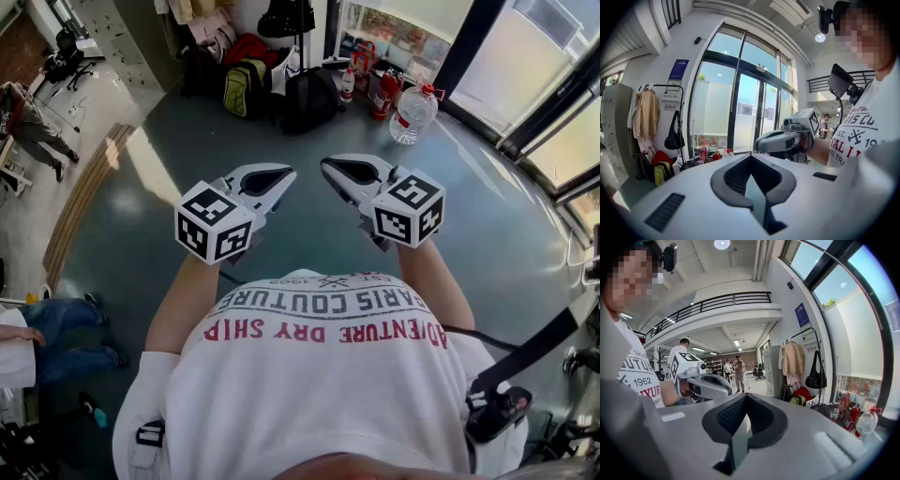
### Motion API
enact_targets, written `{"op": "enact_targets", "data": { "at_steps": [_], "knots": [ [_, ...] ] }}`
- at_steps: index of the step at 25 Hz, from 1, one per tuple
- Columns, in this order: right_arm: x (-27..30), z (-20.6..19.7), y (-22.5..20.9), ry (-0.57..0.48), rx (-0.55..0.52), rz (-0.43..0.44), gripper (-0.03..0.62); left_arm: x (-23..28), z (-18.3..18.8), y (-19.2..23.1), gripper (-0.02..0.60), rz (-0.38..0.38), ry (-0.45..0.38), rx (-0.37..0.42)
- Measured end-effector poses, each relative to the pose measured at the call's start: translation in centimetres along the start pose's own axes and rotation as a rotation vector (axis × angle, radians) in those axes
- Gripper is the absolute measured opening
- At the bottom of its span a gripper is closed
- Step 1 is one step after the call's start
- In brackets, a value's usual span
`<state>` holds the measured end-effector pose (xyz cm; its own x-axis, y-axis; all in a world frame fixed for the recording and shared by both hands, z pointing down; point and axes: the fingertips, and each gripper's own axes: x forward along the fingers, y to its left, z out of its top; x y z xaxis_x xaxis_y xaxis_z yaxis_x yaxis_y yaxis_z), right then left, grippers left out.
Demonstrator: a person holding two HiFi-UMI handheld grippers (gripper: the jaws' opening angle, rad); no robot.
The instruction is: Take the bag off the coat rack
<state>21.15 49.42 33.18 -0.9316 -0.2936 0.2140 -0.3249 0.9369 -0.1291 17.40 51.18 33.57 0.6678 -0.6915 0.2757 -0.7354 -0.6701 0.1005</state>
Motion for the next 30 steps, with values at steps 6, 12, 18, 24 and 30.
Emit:
{"op": "enact_targets", "data": {
  "at_steps": [6,12,18,24,30],
  "knots": [
    [0.1,-0.8,0.0,0.003,0.021,-0.004,0.0,0.0,-0.9,-0.1,0.0,-0.002,0.001,-0.01],
    [-0.3,-0.7,-0.5,0.004,0.02,-0.014,0.0,0.7,-0.5,-0.2,0.0,-0.009,0.005,-0.011],
    [-1.0,-0.9,0.0,0.003,0.037,-0.013,0.0,0.7,-0.3,-0.9,0.0,-0.025,0.006,-0.009],
    [-2.6,-0.3,-0.3,-0.011,0.042,-0.035,0.0,1.5,0.4,-2.1,0.0,-0.053,0.008,0.001],
    [-4.1,0.4,-0.7,-0.024,0.032,-0.057,0.0,2.2,1.5,-2.9,0.0,-0.072,0.003,0.019]
  ]
}}
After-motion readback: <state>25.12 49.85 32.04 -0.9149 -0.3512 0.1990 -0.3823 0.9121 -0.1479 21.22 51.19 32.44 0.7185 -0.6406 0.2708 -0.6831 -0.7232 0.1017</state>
